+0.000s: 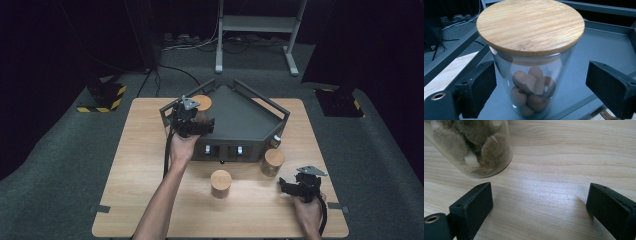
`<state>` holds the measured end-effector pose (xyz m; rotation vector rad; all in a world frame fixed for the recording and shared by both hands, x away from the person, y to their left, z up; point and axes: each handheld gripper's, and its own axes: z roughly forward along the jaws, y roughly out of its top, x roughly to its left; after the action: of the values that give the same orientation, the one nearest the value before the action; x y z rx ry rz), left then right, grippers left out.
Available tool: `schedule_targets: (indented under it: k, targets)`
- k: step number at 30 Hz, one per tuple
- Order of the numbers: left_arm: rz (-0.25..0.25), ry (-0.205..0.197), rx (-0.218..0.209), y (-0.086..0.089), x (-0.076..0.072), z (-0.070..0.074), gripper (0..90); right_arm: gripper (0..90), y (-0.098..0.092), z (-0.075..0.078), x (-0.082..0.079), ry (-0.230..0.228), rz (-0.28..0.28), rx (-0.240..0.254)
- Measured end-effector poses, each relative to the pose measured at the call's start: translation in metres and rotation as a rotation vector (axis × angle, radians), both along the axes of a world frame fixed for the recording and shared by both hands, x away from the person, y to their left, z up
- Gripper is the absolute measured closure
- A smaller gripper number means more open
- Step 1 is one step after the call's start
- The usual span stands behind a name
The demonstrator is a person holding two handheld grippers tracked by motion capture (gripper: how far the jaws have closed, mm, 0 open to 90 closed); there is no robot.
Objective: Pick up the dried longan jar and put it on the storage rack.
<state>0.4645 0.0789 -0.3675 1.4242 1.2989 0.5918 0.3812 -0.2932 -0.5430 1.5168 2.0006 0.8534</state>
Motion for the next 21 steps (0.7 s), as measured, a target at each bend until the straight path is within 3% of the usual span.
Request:
schedule_targets:
  k: [21]
  targets:
    - [-0.026, 0.005, -0.005, 0.003, -0.021, 0.006, 9.5, 6.2, 0.0, 0.0, 0.0, 0.0, 0.0, 0.0]
